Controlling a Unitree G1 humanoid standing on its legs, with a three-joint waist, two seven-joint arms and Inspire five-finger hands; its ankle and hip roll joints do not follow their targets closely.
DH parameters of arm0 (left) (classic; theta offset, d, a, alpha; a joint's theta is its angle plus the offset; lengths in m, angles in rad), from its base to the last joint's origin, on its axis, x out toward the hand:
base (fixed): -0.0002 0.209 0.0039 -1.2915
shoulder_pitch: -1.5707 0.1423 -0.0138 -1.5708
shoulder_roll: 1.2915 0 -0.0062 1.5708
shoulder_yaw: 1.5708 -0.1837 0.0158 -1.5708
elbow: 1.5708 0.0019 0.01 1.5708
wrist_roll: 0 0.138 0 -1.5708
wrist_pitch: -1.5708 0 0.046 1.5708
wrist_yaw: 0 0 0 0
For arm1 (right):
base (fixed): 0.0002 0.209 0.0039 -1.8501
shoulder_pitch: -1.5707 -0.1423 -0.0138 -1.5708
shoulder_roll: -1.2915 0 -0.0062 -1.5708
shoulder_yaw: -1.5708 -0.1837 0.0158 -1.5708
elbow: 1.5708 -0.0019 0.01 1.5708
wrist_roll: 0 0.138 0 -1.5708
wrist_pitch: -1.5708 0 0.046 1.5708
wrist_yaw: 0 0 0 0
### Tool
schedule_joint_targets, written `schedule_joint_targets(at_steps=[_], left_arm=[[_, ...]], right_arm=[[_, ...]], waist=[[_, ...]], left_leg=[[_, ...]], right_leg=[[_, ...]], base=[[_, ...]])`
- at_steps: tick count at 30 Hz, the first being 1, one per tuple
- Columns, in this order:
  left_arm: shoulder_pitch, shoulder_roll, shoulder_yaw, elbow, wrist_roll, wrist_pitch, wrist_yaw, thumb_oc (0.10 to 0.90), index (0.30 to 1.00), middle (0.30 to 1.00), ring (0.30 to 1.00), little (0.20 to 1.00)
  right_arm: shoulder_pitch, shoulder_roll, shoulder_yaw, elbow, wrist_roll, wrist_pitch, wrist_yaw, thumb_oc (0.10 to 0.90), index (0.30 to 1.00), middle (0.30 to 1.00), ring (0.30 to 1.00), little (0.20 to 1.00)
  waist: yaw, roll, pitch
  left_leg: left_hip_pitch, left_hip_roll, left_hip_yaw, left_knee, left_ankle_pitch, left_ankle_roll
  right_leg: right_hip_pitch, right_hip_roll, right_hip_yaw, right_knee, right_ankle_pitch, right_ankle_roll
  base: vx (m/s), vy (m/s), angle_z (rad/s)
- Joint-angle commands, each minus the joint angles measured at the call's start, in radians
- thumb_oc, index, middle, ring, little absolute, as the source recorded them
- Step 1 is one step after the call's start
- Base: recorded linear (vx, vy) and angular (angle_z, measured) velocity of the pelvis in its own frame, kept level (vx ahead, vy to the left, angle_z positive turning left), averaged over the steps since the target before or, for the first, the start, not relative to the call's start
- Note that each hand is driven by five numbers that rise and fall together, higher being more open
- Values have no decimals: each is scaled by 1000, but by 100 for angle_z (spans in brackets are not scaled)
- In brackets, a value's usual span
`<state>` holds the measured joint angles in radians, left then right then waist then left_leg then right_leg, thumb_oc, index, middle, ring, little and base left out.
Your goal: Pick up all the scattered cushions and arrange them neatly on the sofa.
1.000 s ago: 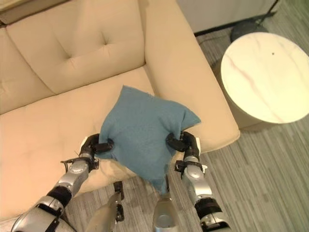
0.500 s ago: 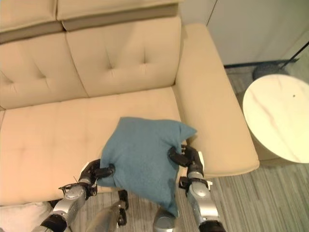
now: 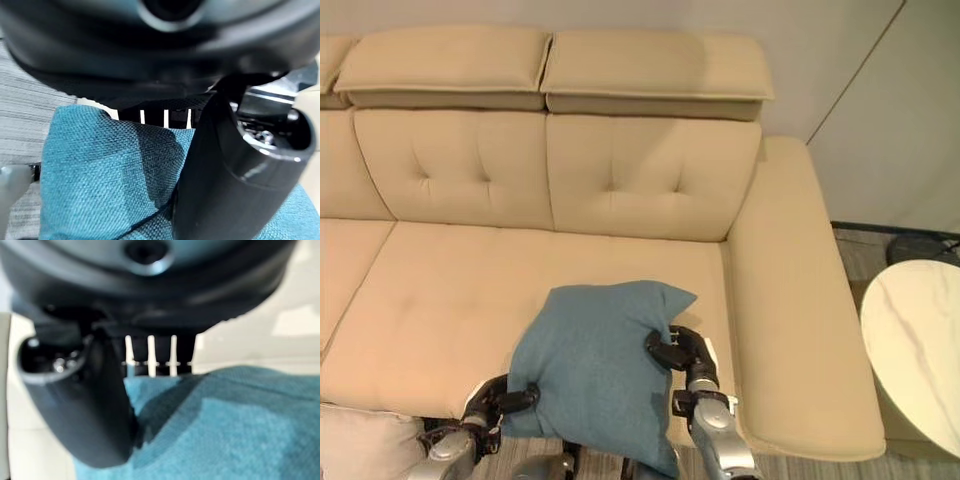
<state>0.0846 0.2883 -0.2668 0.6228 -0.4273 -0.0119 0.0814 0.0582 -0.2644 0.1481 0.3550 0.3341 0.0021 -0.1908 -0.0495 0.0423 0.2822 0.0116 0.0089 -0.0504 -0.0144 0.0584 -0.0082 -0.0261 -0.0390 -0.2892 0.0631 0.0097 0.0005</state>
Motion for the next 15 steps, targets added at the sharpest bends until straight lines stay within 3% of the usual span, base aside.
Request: schedule_joint_targets(at_steps=[1, 4, 5, 6, 8, 9, 10, 11, 15], left_arm=[[-54, -13, 11, -131, 1, -80, -13, 400, 300, 300, 300, 300], [-52, -16, 31, -138, -19, -79, 1, 400, 300, 300, 300, 300], [-44, -19, 48, -140, -30, -80, 11, 400, 300, 300, 300, 300], [-37, -23, 63, -134, -40, -80, 31, 400, 300, 300, 300, 300], [-38, -20, 72, -127, -42, -88, 53, 400, 300, 300, 300, 300], [-38, -20, 72, -127, -42, -88, 53, 400, 300, 300, 300, 300], [-45, -24, 73, -113, -50, -91, 52, 400, 300, 300, 300, 300], [-50, -29, 71, -108, -46, -93, 51, 400, 300, 300, 300, 300], [-50, -28, 65, -113, -40, -93, 42, 400, 300, 300, 300, 300]], right_arm=[[-38, 1, 17, -120, 30, -106, 37, 400, 300, 300, 300, 300], [-54, -10, 19, -118, 15, -101, 28, 400, 300, 300, 300, 300], [-61, -17, 19, -114, -1, -99, 26, 400, 300, 300, 300, 300], [-69, -34, 14, -117, -27, -93, 15, 400, 300, 300, 300, 300], [-80, -57, 6, -115, -56, -91, -3, 400, 300, 300, 300, 300], [-80, -57, 6, -115, -56, -91, -3, 400, 300, 300, 300, 300], [-74, -74, -11, -120, -72, -86, 1, 400, 300, 300, 300, 300], [-61, -74, -28, -129, -81, -86, 4, 400, 300, 300, 300, 300], [-54, -75, -48, -133, -102, -76, 3, 400, 300, 300, 300, 300]], waist=[[-4, -53, -25], [10, -56, -25], [15, -63, -28], [27, -67, -35], [43, -60, -43], [41, -60, -46], [27, -34, -73], [20, -27, -86], [14, -32, -110]], left_leg=[[-153, -19, 149, 406, -81, -96], [-178, 19, 159, 423, -108, -74], [-170, 54, 148, 375, -137, -62], [-141, 111, 106, 273, -120, -58], [-145, 150, -14, 147, -38, -74], [-148, 150, -16, 144, -34, -74], [-71, 179, -22, 18, -24, -93], [-41, 178, -9, -26, -11, -109], [8, 144, 11, -68, -23, -105]], right_leg=[[38, -19, 40, 38, -115, 17], [32, -21, 47, 53, -127, 14], [34, -33, 57, 56, -130, 22], [32, -43, 69, 66, -134, 36], [36, -38, 104, 75, -148, 49], [34, -38, 102, 74, -146, 49], [44, -36, 103, 73, -155, 60], [50, -44, 93, 68, -150, 66], [59, -82, 87, 39, -114, 93]], base=[[-119, -17, 39], [-31, 39, 9], [87, 143, -11], [143, 227, -19], [124, 198, -25], [153, 226, -33], [181, 257, -35], [236, 339, -32], [93, 221, -6]])
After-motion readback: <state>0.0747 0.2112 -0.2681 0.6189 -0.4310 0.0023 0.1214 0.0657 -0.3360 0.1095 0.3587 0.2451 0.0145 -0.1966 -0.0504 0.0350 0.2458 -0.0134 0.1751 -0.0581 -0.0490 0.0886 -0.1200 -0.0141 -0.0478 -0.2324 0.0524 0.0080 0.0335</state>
